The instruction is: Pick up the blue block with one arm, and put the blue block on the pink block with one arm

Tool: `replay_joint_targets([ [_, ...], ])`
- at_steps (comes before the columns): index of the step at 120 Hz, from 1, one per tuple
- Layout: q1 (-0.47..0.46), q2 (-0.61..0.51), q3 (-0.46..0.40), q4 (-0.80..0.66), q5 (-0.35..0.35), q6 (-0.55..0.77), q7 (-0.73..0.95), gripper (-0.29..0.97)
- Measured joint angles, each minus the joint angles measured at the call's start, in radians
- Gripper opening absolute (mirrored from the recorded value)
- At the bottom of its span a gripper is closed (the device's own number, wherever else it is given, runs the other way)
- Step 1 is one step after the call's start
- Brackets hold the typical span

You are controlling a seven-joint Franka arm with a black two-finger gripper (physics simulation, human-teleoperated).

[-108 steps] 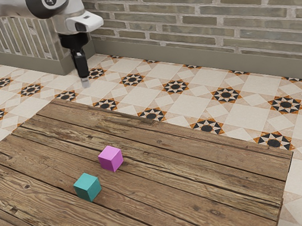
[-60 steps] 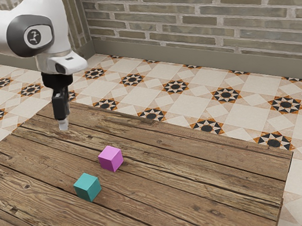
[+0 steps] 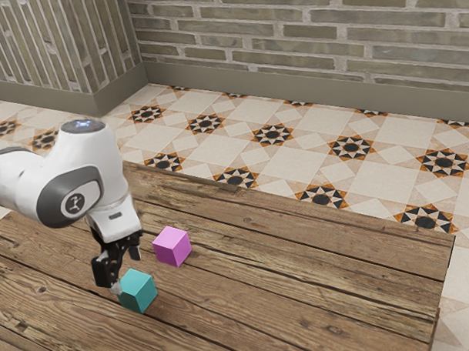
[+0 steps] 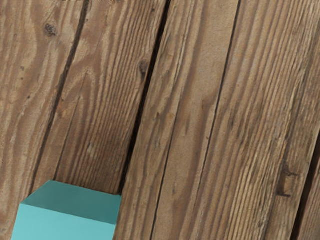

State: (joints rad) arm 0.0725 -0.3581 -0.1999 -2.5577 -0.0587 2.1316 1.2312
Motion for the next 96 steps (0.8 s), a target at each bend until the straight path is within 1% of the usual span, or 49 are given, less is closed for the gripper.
replay_joint_targets([
  [20, 0.002, 0.029, 0.000, -0.044, -0.006, 0.141, 0.082, 0.68],
  [37, 0.014, 0.088, 0.002, -0.059, -0.008, 0.224, 0.137, 0.68],
  [53, 0.040, 0.100, 0.002, -0.083, -0.008, 0.268, 0.178, 0.68],
  [96, 0.073, 0.204, 0.003, -0.086, -0.008, 0.363, 0.256, 0.68],
])
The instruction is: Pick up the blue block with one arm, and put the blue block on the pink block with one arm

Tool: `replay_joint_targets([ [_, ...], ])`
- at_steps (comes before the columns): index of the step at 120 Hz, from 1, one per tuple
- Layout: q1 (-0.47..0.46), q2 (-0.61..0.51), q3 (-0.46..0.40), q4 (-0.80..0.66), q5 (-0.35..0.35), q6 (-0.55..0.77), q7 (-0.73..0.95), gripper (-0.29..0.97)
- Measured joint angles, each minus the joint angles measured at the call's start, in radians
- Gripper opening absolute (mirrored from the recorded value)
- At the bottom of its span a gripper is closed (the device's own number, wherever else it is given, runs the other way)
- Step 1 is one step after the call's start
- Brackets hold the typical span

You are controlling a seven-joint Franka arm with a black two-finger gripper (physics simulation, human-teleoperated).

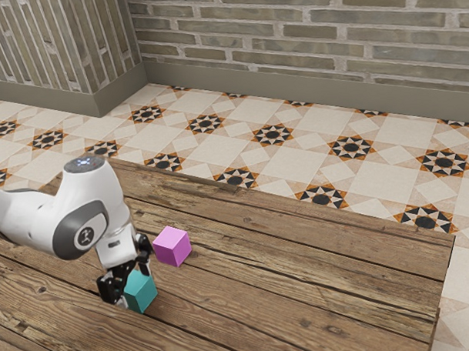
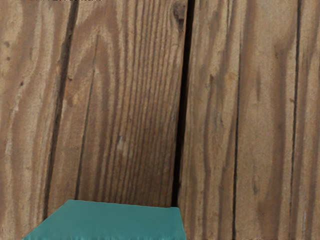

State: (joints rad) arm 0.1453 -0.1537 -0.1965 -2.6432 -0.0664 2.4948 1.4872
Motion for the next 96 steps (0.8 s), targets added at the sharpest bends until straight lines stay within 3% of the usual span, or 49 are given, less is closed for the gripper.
replay_joint_targets([
  [81, 0.036, 0.153, 0.002, 0.050, 0.015, 0.069, 0.075, 0.68],
  [96, 0.035, 0.151, 0.002, 0.051, 0.014, 0.073, 0.081, 0.47],
])
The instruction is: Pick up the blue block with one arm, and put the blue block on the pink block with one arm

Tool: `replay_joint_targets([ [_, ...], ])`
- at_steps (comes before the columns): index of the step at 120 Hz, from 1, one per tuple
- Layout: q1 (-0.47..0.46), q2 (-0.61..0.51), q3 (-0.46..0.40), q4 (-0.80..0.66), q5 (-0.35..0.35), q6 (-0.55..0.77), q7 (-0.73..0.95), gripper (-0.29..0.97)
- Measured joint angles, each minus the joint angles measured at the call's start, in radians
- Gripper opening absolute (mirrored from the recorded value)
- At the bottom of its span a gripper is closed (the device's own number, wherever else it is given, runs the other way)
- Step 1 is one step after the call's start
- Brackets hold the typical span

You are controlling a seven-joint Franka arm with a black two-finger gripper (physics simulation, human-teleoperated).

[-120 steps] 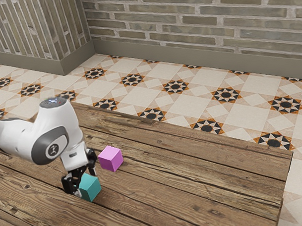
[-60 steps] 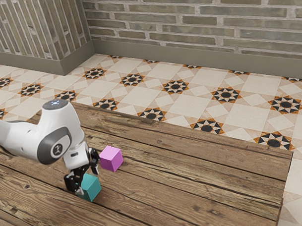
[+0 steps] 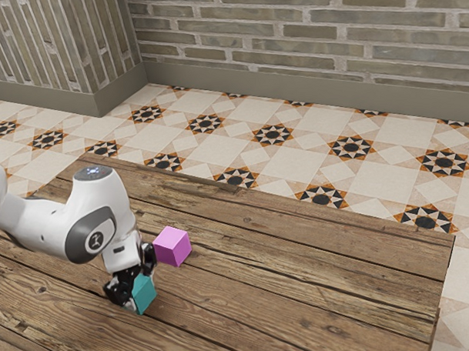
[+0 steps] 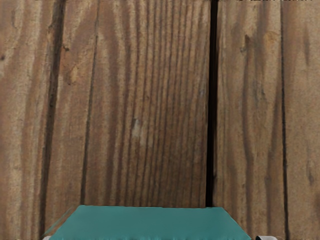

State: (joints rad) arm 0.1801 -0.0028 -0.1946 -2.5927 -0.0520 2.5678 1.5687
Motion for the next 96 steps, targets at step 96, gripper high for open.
replay_joint_targets([
  [96, 0.014, 0.154, -0.005, 0.493, 0.037, -0.330, 0.046, 0.30],
])
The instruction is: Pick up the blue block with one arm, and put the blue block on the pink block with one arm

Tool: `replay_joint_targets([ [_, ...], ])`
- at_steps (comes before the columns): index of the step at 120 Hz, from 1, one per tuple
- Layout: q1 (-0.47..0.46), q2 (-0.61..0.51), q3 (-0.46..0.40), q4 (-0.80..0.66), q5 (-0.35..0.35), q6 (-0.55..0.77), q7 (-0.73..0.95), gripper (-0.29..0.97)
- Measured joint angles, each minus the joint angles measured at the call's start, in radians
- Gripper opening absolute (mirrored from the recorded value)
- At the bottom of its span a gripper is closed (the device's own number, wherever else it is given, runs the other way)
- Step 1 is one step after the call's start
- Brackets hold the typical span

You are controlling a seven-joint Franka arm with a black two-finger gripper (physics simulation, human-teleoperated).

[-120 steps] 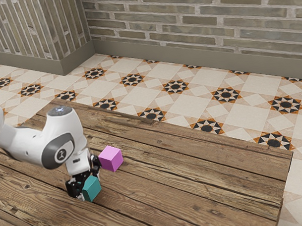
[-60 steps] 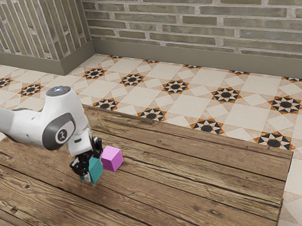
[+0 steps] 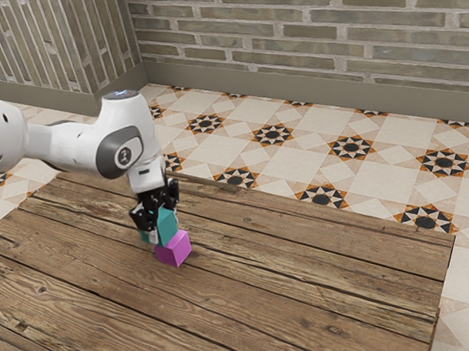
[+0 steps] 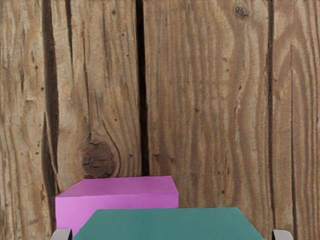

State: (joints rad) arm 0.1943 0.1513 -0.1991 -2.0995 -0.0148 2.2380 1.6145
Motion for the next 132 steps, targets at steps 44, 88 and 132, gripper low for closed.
replay_joint_targets([
  [44, -0.009, 0.081, -0.001, 0.086, 0.005, -0.028, 0.018, 0.30],
  [88, 0.001, 0.098, 0.002, 0.096, 0.005, -0.047, 0.037, 0.57],
  [132, 0.003, -0.291, 0.000, 0.095, -0.009, -0.212, 0.029, 0.66],
])
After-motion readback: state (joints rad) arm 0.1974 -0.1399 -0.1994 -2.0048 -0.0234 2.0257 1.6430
